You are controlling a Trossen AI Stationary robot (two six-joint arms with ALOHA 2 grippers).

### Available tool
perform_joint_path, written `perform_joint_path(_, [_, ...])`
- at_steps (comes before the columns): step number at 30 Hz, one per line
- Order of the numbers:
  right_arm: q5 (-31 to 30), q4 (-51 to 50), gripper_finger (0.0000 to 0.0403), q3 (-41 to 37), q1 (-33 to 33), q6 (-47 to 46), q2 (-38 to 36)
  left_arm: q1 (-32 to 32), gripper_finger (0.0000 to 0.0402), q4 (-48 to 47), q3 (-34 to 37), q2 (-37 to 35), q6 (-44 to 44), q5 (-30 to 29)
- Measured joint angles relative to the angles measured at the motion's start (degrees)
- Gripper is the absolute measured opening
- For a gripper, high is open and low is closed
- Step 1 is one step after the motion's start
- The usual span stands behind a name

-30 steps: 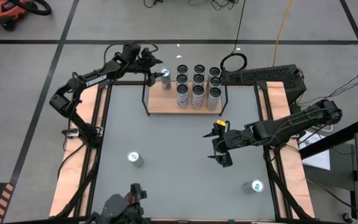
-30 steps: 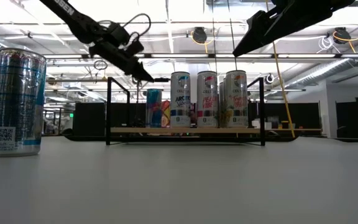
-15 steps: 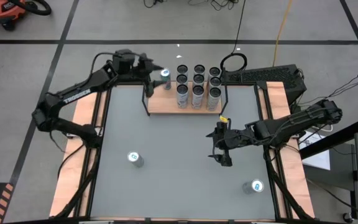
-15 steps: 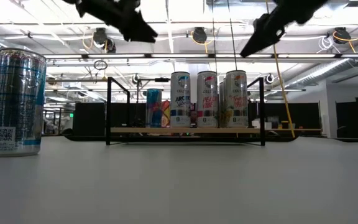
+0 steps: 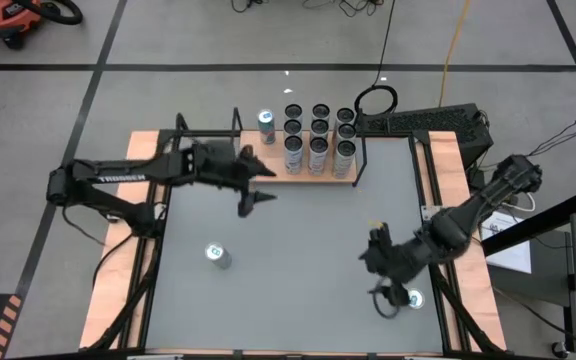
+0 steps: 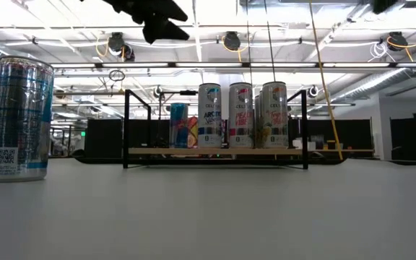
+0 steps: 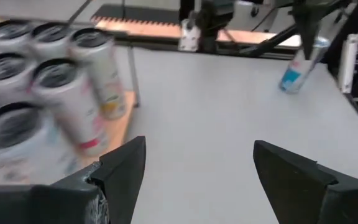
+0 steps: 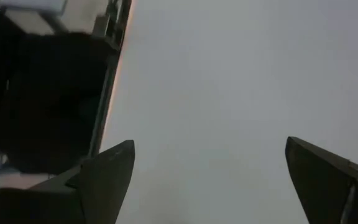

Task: Place canned beverage on shelf
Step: Put the bottom blue soda can on the shelf aligned with the blue soda can

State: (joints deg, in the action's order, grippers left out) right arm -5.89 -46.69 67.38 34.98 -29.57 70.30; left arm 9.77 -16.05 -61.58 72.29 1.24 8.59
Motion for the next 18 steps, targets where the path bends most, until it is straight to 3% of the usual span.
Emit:
perform_joint_path(7, [-0.15, -5.15, 0.0351, 0.06, 6.28, -13.08, 1.12, -9.38, 0.0293, 11.70, 5.13, 0.37, -2.37, -8.07])
perform_joint_path(10, [0.08, -5.23, 0.0351, 0.18, 9.23, -18.56, 1.10, -13.03, 0.0293, 20.77, 7.65, 1.24, -3.91, -12.83])
perform_joint_path(13, [0.15, -6.31, 0.0351, 0.72, 12.89, -20.87, 1.10, -15.71, 0.0293, 29.99, 10.18, 3.69, -3.76, -13.76])
perform_joint_path(18, [1.71, -10.82, 0.0351, 0.78, 17.73, -23.00, 1.10, -18.47, 0.0293, 34.66, 11.35, 8.54, -4.81, -13.81])
